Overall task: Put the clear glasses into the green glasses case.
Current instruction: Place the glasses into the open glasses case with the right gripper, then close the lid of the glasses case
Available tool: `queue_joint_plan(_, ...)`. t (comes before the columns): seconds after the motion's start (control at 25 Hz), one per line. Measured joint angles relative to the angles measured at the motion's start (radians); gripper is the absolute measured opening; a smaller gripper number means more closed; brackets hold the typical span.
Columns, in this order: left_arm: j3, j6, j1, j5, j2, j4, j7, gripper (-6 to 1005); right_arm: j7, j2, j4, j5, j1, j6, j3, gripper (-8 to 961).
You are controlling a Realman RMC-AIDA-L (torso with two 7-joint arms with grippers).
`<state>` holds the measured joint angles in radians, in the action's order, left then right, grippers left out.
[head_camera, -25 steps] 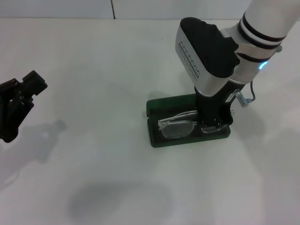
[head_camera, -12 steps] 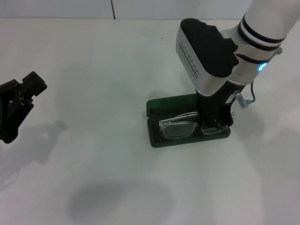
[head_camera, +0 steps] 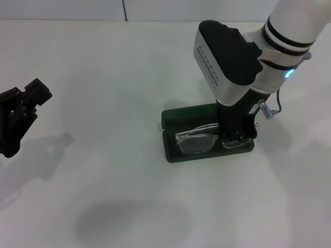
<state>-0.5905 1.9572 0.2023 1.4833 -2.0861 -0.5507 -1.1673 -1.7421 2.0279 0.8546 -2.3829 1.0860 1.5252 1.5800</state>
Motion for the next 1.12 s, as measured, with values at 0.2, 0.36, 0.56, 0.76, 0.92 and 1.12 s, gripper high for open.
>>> queue_joint_plan(0.2,0.000,-0.001,0.003,0.000,0.000,0.000,0.000,88,-0.001,0.000,0.002,0.001,0.003,0.000,-0.001,75)
queue_joint_plan(0.36,0.000,-0.002,0.003,0.000,0.000,0.000,0.000,88,-0.002,0.000,0.000,0.002,0.005,-0.004,0.001,90)
queue_joint_plan(0.56,0.000,-0.003,0.003,0.000,0.000,0.000,0.000,89,-0.003,0.000,0.009,0.005,0.005,-0.009,-0.001,106)
queue_joint_plan(0.76,0.000,-0.003,0.001,0.001,0.000,0.000,0.000,89,-0.013,0.000,0.039,0.004,-0.001,-0.008,-0.003,117)
queue_joint_plan(0.92,0.000,-0.003,0.000,0.002,0.001,0.000,0.000,89,-0.034,-0.001,0.078,0.005,-0.011,0.006,-0.003,118)
queue_joint_plan(1.12,0.000,0.002,0.004,-0.001,0.002,-0.003,-0.007,89,-0.069,-0.001,0.216,0.010,-0.083,0.040,-0.003,118)
